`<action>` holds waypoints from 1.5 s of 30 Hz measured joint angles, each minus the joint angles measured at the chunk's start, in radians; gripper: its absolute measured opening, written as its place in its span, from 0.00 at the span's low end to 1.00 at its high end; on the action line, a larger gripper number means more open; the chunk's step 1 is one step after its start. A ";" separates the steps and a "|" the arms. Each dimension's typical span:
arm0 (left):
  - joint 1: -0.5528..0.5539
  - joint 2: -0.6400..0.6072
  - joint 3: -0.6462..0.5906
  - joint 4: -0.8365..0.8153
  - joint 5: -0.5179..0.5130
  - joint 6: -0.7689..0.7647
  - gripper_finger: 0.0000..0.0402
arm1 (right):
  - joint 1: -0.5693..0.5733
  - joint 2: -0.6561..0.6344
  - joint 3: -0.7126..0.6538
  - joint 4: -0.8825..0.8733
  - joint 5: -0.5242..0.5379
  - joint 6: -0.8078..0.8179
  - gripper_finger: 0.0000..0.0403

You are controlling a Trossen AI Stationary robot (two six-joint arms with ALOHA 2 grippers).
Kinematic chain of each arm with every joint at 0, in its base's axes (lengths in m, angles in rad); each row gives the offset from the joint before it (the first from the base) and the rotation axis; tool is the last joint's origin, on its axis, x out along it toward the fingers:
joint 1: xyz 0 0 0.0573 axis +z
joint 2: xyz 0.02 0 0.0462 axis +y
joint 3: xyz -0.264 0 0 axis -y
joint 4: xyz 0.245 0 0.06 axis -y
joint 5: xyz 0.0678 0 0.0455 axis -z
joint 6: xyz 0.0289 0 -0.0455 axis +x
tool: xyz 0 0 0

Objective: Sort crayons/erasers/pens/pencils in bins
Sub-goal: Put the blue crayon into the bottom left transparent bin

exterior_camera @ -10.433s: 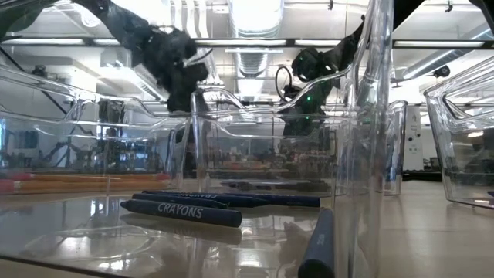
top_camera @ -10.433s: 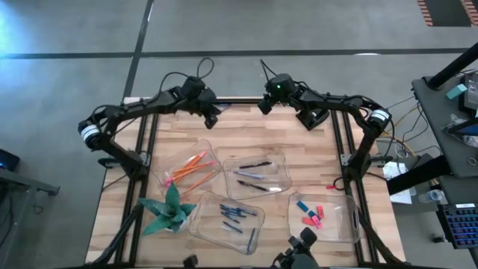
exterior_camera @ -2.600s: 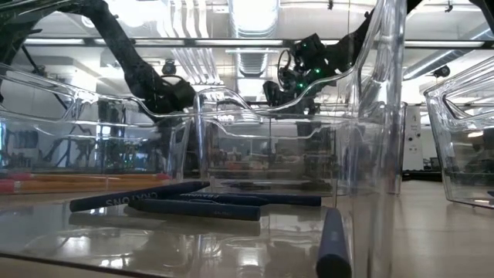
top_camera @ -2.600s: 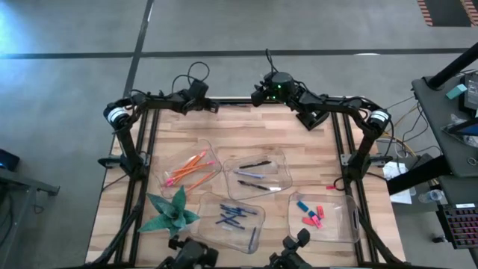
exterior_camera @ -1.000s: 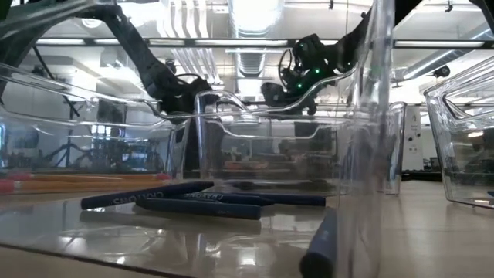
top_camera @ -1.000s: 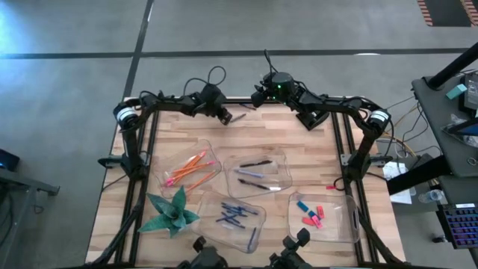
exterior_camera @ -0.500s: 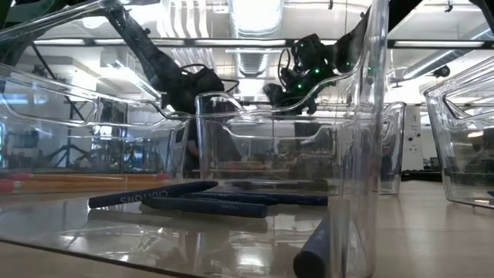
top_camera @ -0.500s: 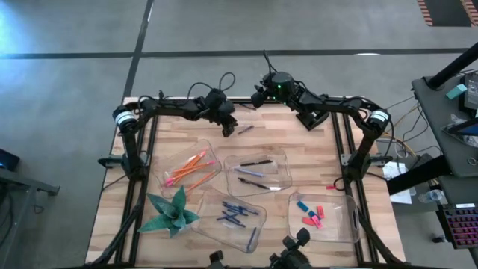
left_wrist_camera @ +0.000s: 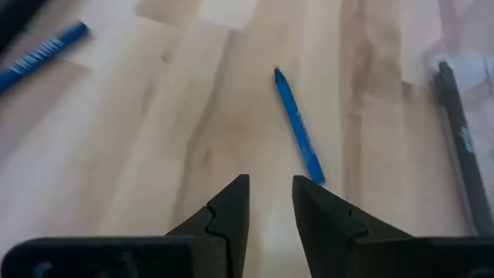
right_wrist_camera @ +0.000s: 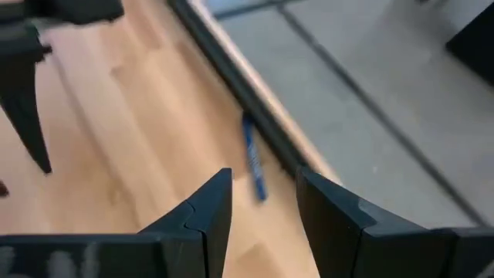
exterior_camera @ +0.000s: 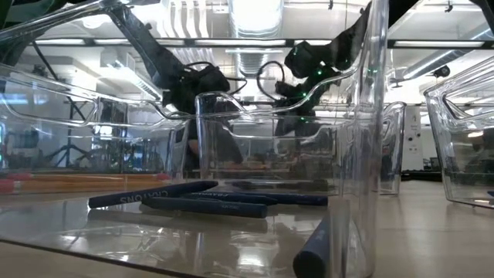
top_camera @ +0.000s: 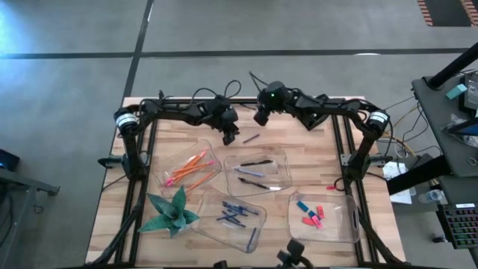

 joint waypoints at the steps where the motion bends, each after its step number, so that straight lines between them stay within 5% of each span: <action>1: -0.006 -0.004 0.000 -0.017 0.000 -0.001 0.22 | 0.006 0.000 0.000 -0.024 0.000 0.016 0.34; 8: -0.037 -0.048 -0.004 -0.187 0.001 -0.075 0.22 | 0.033 0.000 0.000 -0.122 -0.016 0.153 0.34; 12: -0.055 -0.093 -0.021 -0.261 -0.007 -0.080 0.22 | 0.059 0.000 -0.002 -0.206 -0.211 0.156 0.34; 16: -0.071 -0.158 -0.069 -0.260 -0.014 -0.081 0.22 | 0.104 0.000 -0.021 -0.221 -0.320 0.065 0.34; 24: -0.094 -0.354 -0.204 -0.252 -0.028 -0.131 0.22 | 0.177 0.000 -0.067 -0.263 -0.321 -0.167 0.34; 29: -0.099 -0.500 -0.296 -0.227 -0.053 -0.178 0.22 | 0.183 0.000 -0.059 -0.266 -0.302 -0.150 0.34; 37: -0.104 -0.703 -0.397 -0.197 -0.054 -0.237 0.22 | 0.183 0.000 -0.030 -0.380 -0.523 -0.125 0.34; 45: -0.106 -0.829 -0.452 -0.166 -0.072 -0.238 0.22 | 0.228 0.000 -0.019 -0.509 -0.577 -0.116 0.34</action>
